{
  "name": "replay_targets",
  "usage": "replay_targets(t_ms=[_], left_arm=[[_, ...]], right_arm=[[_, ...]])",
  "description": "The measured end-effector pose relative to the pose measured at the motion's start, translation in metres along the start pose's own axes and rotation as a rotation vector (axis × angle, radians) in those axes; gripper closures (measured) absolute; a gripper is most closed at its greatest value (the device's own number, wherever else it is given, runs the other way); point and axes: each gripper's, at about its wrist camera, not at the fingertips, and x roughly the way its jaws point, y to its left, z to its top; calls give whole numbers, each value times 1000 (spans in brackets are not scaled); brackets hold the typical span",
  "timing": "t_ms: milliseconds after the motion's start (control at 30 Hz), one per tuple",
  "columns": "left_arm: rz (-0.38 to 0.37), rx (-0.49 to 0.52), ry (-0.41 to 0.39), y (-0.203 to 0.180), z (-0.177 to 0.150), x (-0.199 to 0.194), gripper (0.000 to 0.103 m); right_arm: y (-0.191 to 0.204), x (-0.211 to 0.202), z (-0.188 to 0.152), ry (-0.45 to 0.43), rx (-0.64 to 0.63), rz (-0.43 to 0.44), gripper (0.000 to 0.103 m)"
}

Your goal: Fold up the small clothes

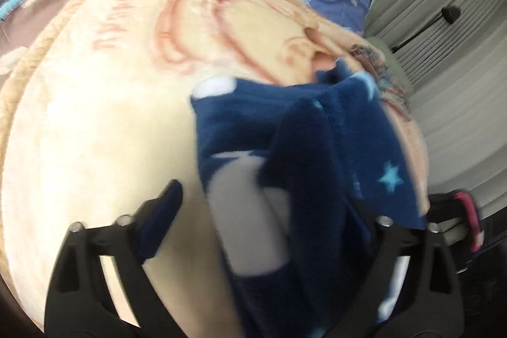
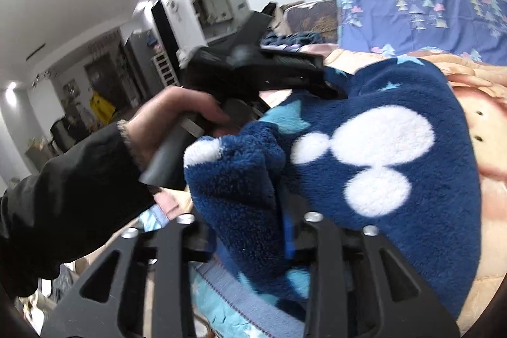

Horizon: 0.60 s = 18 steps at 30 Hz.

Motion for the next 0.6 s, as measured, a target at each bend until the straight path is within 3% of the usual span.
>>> replay_targets(t_ms=[100, 233, 267, 333, 367, 400, 433, 467, 533, 600], left_arm=[[-35, -33, -49, 9, -5, -14, 9], [57, 11, -165, -3, -8, -60, 15], [57, 25, -201, -8, -10, -76, 16], [35, 37, -281, -20, -14, -110, 17], [17, 48, -316, -30, -17, -126, 17], [1, 57, -341, -38, -18, -137, 22], [-22, 63, -372, -51, -20, -149, 24], [-36, 60, -390, -64, -19, -154, 35], [-72, 45, -407, -90, -17, -156, 71], [-86, 25, -399, -112, -17, -151, 74]], right_arm=[[15, -5, -2, 32, -27, 85, 16], [12, -28, -1, 12, 41, 132, 16], [8, -38, 1, -2, 80, 167, 16], [-7, -62, 6, -19, 177, 319, 16], [-15, -74, 9, -37, 210, 388, 24], [-24, -92, 15, -82, 231, 407, 49], [-30, -108, 17, -125, 252, 380, 62], [-44, -126, 24, -189, 290, 322, 81], [-65, -146, 33, -273, 334, 152, 88], [-83, -156, 42, -319, 393, 9, 91]])
